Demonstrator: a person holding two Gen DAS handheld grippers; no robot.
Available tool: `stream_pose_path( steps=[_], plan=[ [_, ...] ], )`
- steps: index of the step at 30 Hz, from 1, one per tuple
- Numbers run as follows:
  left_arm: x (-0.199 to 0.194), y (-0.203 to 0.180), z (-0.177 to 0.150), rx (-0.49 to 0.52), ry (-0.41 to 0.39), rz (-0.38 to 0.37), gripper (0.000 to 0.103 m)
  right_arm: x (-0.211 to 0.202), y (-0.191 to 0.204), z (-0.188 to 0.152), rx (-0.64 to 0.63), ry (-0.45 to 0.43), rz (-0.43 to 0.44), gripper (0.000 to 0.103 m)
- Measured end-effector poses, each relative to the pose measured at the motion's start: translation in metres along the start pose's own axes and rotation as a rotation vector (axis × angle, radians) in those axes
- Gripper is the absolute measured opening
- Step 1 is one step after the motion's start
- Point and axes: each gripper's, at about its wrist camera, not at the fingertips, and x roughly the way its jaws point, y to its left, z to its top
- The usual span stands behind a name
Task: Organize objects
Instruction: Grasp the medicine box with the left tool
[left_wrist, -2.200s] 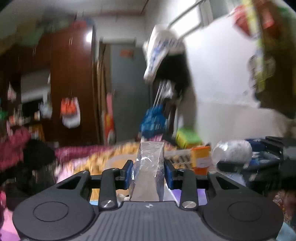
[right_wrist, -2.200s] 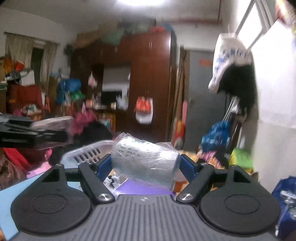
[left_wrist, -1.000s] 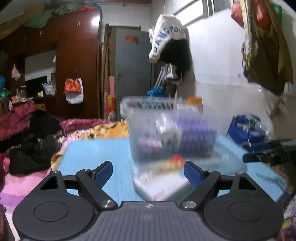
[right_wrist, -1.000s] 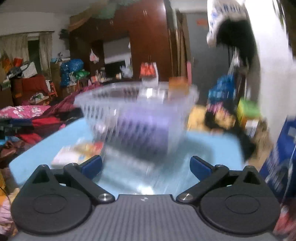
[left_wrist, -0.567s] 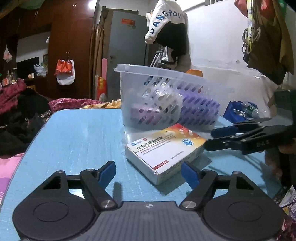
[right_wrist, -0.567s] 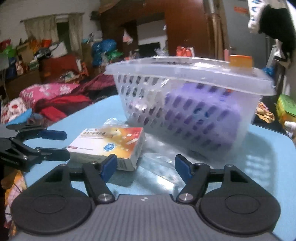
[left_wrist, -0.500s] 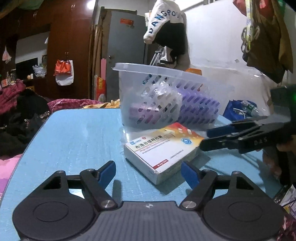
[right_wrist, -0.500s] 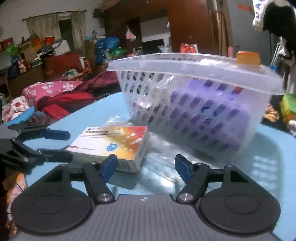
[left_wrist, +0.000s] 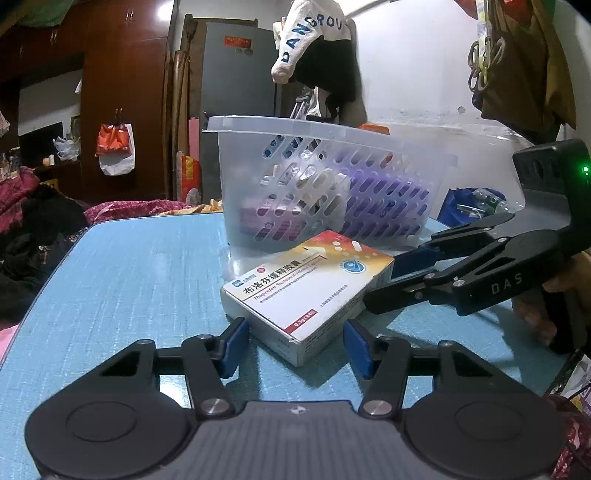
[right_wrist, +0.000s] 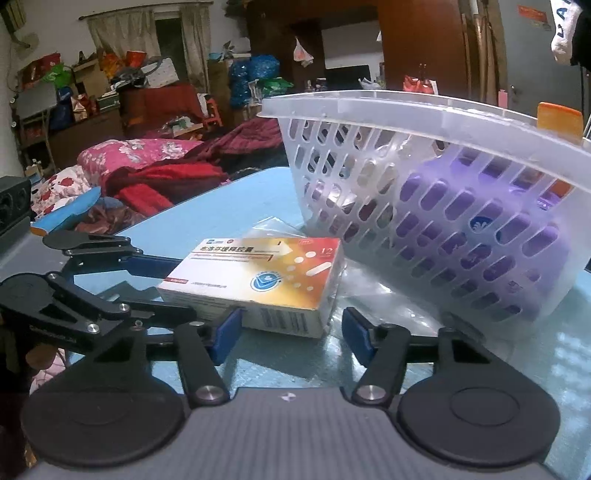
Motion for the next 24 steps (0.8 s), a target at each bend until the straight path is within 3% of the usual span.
stream_pose_path(
  steps=[6, 14, 24],
  plan=[
    [0.001, -0.001, 0.000, -0.005, 0.000, -0.001, 0.058, 0.002, 0.004, 0.002, -0.037, -0.001, -0.024, 0.056],
    [0.000, 0.002, 0.002, -0.019, 0.002, 0.005, 0.058, 0.005, 0.013, 0.005, -0.195, -0.022, -0.106, 0.061],
    [0.000, 0.002, 0.003, -0.017, 0.000, 0.023, 0.057, 0.004, 0.017, 0.005, -0.275, -0.047, -0.039, 0.057]
  ],
)
